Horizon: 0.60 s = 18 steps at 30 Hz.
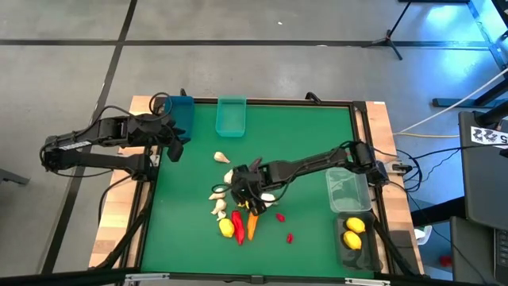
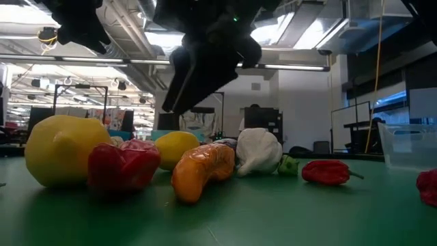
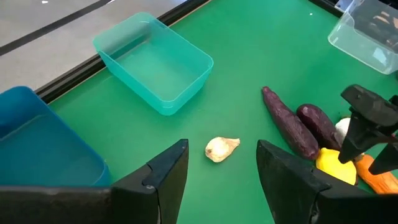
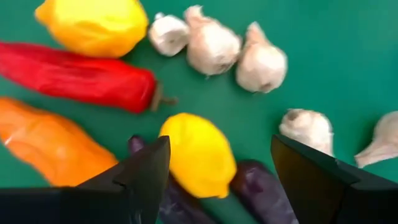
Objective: Sort produce into baskets
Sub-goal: Put the yellow lemon into the black bin
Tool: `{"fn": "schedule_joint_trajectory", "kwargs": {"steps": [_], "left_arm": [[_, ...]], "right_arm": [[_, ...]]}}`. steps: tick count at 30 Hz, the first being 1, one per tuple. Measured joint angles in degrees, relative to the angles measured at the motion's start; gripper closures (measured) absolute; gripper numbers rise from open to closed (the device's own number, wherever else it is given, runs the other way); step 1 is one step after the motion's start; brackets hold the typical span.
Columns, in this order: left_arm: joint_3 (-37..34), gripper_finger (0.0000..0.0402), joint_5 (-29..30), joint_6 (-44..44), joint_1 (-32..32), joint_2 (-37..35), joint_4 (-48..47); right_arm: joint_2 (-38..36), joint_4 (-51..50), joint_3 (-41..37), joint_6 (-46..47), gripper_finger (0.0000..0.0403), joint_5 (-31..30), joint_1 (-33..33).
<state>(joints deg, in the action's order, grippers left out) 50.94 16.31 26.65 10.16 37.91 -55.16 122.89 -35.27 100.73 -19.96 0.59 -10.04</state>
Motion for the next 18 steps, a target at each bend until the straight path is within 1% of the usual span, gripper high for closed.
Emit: {"fn": "schedule_joint_trajectory", "kwargs": {"steps": [6, 13, 15, 18], "left_arm": [[0.0, 0.0217, 0.28, -0.02, 0.01, 0.0, 0.02], [0.0, 0.0217, 0.54, -0.02, 0.0, 0.02, 0.08], [0.0, 0.0217, 0.6, -0.03, 0.0, 0.04, 0.09], [0.0, 0.0217, 0.67, -0.02, 0.02, 0.13, 0.09]], "right_arm": [[1.18, -1.05, -0.09, -1.71, 0.0125, 0.5, 0.02], [3.89, 0.13, -0.11, -2.63, 0.0125, 0.42, -0.04], [4.38, 2.05, -0.07, -2.83, 0.0125, 0.02, 0.01], [4.56, 1.16, -0.07, -2.85, 0.0125, -0.09, 0.07]]}}
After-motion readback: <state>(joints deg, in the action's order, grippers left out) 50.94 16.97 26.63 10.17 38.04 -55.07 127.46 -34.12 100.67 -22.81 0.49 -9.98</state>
